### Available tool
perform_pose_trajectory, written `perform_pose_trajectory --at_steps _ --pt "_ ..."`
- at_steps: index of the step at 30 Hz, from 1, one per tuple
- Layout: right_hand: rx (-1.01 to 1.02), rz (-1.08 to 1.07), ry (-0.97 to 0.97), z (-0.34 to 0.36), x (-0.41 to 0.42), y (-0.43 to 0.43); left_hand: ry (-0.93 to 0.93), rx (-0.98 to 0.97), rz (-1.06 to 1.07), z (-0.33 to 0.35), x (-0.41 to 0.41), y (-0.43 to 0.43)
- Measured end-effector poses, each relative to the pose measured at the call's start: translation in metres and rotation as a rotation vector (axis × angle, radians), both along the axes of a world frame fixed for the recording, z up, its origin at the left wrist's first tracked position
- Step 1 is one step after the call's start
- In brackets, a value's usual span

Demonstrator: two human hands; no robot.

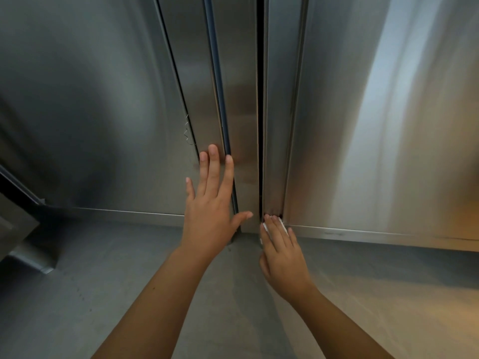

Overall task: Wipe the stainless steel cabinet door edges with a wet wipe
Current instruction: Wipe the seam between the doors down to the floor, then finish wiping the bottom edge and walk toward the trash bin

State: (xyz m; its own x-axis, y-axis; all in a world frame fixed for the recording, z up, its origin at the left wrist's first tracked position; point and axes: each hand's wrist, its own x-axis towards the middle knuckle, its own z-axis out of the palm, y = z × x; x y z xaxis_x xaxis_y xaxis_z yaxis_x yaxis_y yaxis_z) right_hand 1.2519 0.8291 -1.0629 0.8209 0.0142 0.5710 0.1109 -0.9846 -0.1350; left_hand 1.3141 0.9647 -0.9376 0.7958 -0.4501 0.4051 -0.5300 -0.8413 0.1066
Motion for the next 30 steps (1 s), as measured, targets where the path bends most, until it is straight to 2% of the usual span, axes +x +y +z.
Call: perform_pose_trajectory --at_steps 6,10,13,17,24,30 --pt "0.095 0.13 0.028 0.017 -0.006 -0.007 -0.006 -0.105 -0.103 -0.007 -0.018 0.001" --pt "0.14 0.19 -0.007 0.032 -0.011 -0.008 -0.089 -0.176 -0.156 -0.012 -0.027 0.004" --pt "0.137 0.227 -0.036 0.045 -0.016 -0.008 -0.07 -0.198 -0.184 -0.021 -0.033 0.01" --pt "0.098 0.233 -0.037 0.061 -0.022 -0.009 -0.074 -0.151 -0.211 -0.029 -0.038 0.014" --pt "-0.02 0.219 -0.1 0.093 -0.034 -0.025 -0.187 -0.181 -0.272 -0.022 -0.043 0.006" --pt "-0.006 0.157 -0.128 0.13 -0.039 -0.026 -0.24 -0.171 -0.231 -0.001 -0.055 -0.009"
